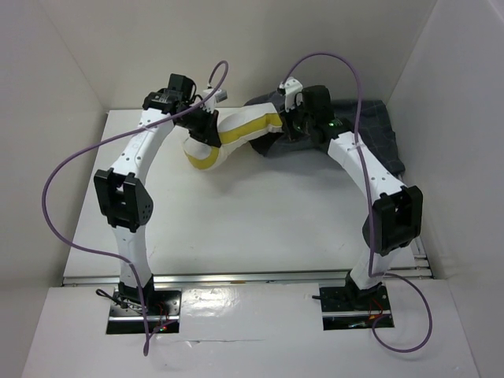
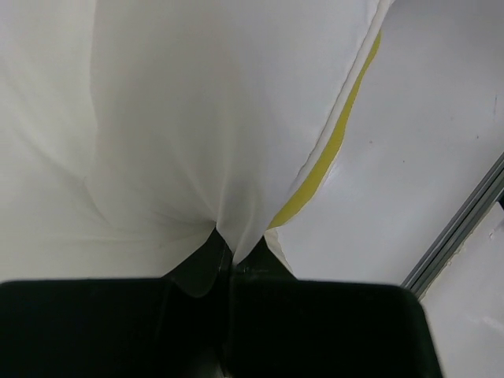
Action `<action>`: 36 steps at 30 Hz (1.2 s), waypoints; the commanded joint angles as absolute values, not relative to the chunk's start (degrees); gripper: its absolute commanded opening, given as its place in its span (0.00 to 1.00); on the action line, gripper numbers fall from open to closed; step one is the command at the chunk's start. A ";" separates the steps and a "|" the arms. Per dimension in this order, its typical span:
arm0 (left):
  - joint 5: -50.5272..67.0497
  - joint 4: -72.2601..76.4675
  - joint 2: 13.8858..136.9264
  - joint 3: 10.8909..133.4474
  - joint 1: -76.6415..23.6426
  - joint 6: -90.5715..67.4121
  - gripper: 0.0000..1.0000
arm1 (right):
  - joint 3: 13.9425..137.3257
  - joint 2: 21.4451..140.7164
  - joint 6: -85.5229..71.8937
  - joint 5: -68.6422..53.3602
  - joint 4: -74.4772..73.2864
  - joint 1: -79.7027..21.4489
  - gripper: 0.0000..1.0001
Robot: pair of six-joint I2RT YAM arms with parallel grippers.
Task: Put the pillow into the pillowcase
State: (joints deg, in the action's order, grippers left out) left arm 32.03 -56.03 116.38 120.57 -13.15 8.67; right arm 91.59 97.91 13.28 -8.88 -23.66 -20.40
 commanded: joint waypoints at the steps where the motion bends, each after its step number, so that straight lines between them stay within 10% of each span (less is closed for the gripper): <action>1: 36.21 -51.25 111.98 120.23 -14.06 7.38 0.00 | 96.15 99.75 10.90 -17.40 -25.58 -22.85 0.00; 25: 36.21 -51.33 111.36 118.30 -14.59 7.91 0.00 | 87.01 93.34 13.97 -12.92 -28.65 -19.60 0.00; 36: 36.21 -51.33 110.83 117.25 -14.59 7.91 0.00 | 87.01 92.81 14.50 -12.39 -29.79 -18.54 0.19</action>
